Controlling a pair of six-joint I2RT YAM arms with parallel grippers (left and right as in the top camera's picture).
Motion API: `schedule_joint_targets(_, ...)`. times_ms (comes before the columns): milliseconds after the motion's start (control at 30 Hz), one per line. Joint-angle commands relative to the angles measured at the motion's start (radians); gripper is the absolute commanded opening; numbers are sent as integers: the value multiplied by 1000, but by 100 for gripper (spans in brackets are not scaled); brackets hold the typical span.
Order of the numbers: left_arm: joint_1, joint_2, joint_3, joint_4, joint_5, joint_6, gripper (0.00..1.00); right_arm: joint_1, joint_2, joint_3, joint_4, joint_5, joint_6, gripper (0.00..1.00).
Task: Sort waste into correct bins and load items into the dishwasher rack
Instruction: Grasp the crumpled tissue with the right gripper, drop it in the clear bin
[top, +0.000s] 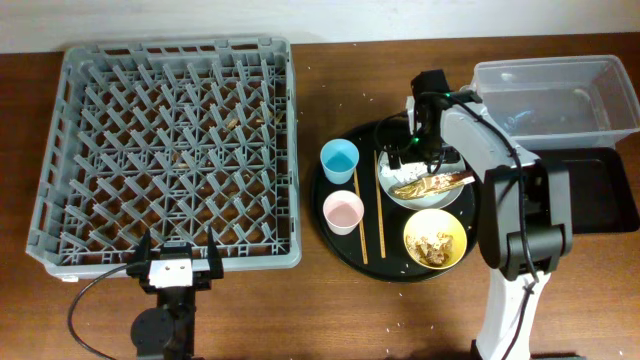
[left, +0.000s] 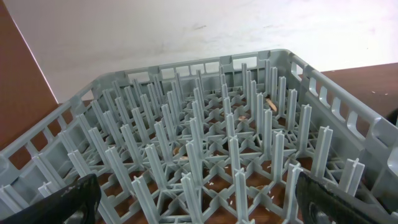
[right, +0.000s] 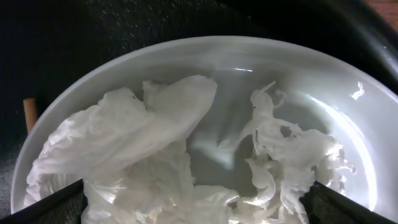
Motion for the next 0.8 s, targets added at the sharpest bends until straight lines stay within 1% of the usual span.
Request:
schedule_joint_targets(0,2,-3,-5,-1,11,13,99,6,48,-1,-16,27,5,50)
schedule_joint_targets(33,2,-3,-5,-1,11,13,99,6,48,-1,-16,26,6,17)
schedule_joint_targets(67,2,-3,-5,-1,11,13,99,6,47,1,-16,26,6,4)
schedule_joint_targets(100,2,-3,-5,-1,11,13,99,6,45,21,-34,26,6,4)
schedule_joint_targets(133,2,-3,-5,-1,11,13,99,5,41,79,-93,26,6,4)
schedule_joint_targets(200,2,-3,-5,-1,11,13,99,5,21,273,-253,26,15,4)
schedule_joint_targets(233,2,-3,-5,-1,11,13,99,3,15,355,-307,27,41,4)
schedule_joint_targets(267,2,-3,-5,-1,11,13,99,-13,11,499,-394,26,107,4)
schedule_joint_targets(333,2,-3,-5,-1,11,13,99,-76,11,731,-514,30,182,4)
schedule_joint_targets(367,2,-3,-5,-1,11,13,99,-107,11,784,-530,43,207,4)
schedule_joint_targets(400,2,-3,-5,-1,11,13,99,-166,11,819,-521,90,261,4)
schedule_joint_targets(433,2,-3,-5,-1,11,13,99,-215,15,818,-501,127,299,4)
schedule_joint_targets(533,2,-3,-5,-1,11,13,99,-308,56,777,-409,146,306,4)
schedule_joint_targets(567,2,-3,-5,-1,11,13,99,-344,85,742,-350,150,305,5)
schedule_joint_targets(633,2,-3,-5,-1,11,13,99,-369,129,725,-301,150,304,18)
schedule_joint_targets(667,2,-3,-5,-1,11,13,99,-369,140,724,-294,146,300,29)
schedule_joint_targets(700,2,-3,-5,-1,11,13,99,-369,143,724,-292,146,294,29)
schedule_joint_targets(733,2,-3,-5,-1,11,13,99,-368,142,724,-292,146,293,44)
schedule_joint_targets(767,2,-3,-5,-1,11,13,99,-368,136,727,-304,124,251,81)
